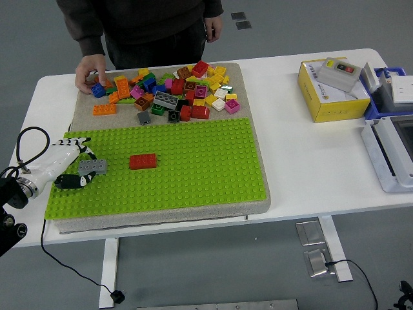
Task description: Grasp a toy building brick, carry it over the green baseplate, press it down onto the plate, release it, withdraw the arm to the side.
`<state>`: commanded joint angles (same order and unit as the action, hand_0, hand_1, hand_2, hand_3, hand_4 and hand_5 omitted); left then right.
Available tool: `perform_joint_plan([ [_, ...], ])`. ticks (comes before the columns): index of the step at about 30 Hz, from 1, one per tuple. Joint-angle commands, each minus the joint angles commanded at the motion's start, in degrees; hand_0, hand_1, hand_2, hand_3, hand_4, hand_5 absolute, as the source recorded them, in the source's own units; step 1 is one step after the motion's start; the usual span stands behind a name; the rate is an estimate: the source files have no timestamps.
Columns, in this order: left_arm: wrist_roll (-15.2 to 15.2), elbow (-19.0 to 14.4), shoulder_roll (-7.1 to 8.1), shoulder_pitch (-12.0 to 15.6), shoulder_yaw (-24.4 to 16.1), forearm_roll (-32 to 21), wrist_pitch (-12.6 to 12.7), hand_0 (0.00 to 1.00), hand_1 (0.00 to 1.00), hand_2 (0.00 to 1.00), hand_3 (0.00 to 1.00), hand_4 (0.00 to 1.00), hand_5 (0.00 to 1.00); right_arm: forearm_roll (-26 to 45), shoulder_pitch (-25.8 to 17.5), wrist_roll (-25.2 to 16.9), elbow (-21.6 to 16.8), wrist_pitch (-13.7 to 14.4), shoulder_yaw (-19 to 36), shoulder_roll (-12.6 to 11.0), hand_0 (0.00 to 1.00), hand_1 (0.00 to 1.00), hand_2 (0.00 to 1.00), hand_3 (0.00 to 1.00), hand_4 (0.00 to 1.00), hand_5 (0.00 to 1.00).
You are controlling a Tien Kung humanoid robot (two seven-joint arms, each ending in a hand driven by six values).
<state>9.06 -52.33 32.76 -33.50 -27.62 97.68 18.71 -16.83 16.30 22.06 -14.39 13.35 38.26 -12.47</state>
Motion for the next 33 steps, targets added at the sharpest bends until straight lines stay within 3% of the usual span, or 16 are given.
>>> perform_joint_plan([
  [15, -1.1, -2.2, 0.55, -0.4, -1.2, -0.2, -0.4, 0.998, 0.998, 0.998, 0.599, 0.599, 0.218, -0.2, 0.1, 0.0, 0.0, -0.1, 0.2, -0.2, 0.639, 0.627, 0.677, 0.765, 0.558, 0.998],
  [33, -4.6, -2.6, -3.55, -2.1, 0.7, -1.5, -2.1, 0.998, 0.998, 0.998, 0.601, 0.595, 0.213, -0.3, 0.2, -0.3, 0.2, -0.1, 0.5, -0.5, 0.639, 0.627, 0.671, 0.760, 0.561, 0.998],
])
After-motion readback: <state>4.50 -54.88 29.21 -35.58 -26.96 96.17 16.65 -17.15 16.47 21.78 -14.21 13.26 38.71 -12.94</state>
